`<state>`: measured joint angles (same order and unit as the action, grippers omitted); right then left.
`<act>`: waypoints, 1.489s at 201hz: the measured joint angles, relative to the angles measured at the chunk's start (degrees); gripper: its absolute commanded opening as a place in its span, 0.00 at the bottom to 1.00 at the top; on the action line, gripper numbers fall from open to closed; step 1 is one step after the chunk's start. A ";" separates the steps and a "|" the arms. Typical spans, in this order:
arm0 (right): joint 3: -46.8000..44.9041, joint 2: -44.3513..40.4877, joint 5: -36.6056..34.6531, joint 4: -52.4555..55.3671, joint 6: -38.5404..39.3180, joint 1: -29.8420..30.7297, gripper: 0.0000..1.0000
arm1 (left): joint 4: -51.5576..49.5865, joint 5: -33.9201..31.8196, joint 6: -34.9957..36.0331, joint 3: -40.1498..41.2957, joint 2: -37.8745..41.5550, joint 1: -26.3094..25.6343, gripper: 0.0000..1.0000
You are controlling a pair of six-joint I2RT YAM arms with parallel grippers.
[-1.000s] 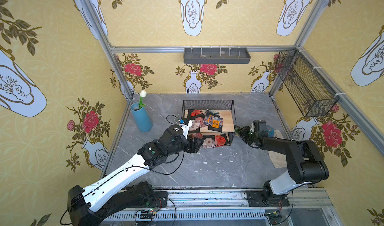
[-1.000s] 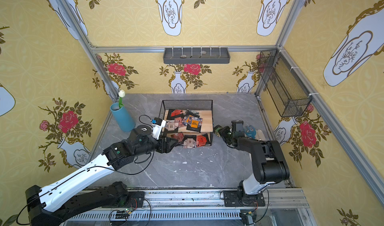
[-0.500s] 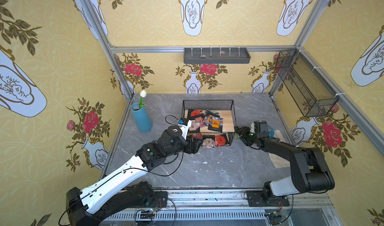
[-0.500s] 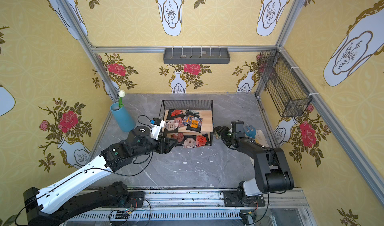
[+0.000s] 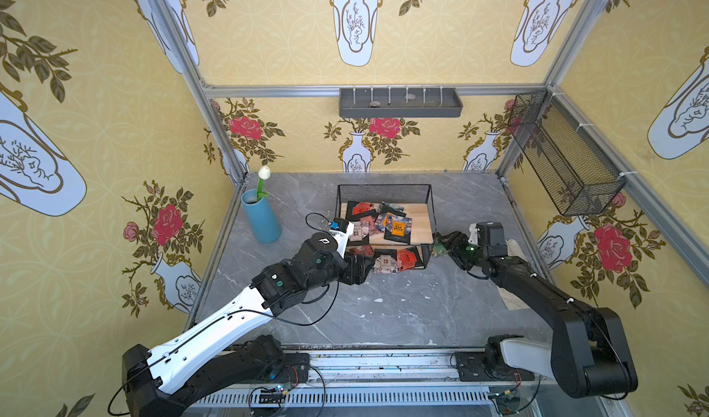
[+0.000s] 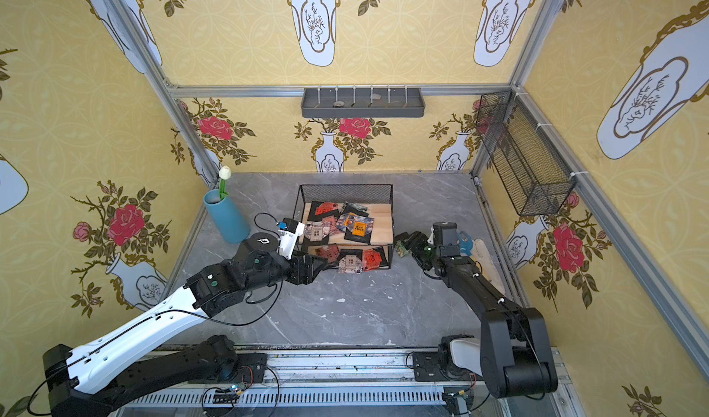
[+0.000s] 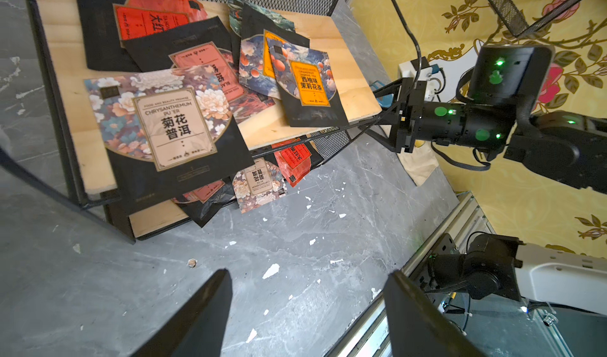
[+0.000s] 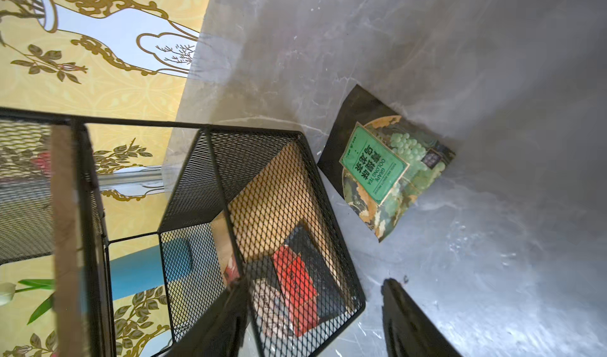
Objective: Remove the tea bags from the shelf
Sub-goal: Place the tea bag at the center of the board, then pick up the tea bag from the shelf.
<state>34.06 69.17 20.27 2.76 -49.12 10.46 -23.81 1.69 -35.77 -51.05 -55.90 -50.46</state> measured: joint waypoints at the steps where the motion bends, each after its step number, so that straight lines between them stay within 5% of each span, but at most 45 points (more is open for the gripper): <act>1: 0.07 -0.20 -0.02 0.17 0.11 0.00 0.73 | -0.04 -0.04 0.00 -0.02 0.00 -0.04 0.82; 80: 7.34 -13.22 -8.26 16.92 8.72 7.02 0.80 | -4.94 -2.82 0.17 -1.18 0.70 -0.57 0.82; 134: 14.43 -17.33 -19.91 27.50 13.31 18.95 0.85 | -9.62 -5.35 -1.84 0.15 3.85 -0.57 0.82; 218: 25.22 -8.61 -42.93 32.59 24.20 51.30 0.87 | -15.41 -9.16 -6.34 3.06 8.70 -0.59 0.84; 260: 28.81 -0.92 -47.78 30.73 34.36 54.84 0.90 | -15.82 -9.84 -6.67 3.34 9.05 -0.57 0.84; 271: 28.33 -0.17 -48.35 29.09 37.75 55.12 0.92 | -15.82 -10.19 -6.69 3.56 9.29 -0.57 0.84; 274: 28.09 -0.11 -48.54 28.55 38.80 55.19 1.00 | -15.82 -10.25 -6.69 3.63 9.35 -0.57 0.85; 299: 24.59 -0.04 -48.96 23.80 48.06 55.47 0.97 | -16.02 -10.51 -6.71 4.04 9.64 -0.50 0.84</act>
<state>58.65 69.12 -28.69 26.57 -1.06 65.93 -39.83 -8.82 -42.48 -47.00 -46.26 -50.96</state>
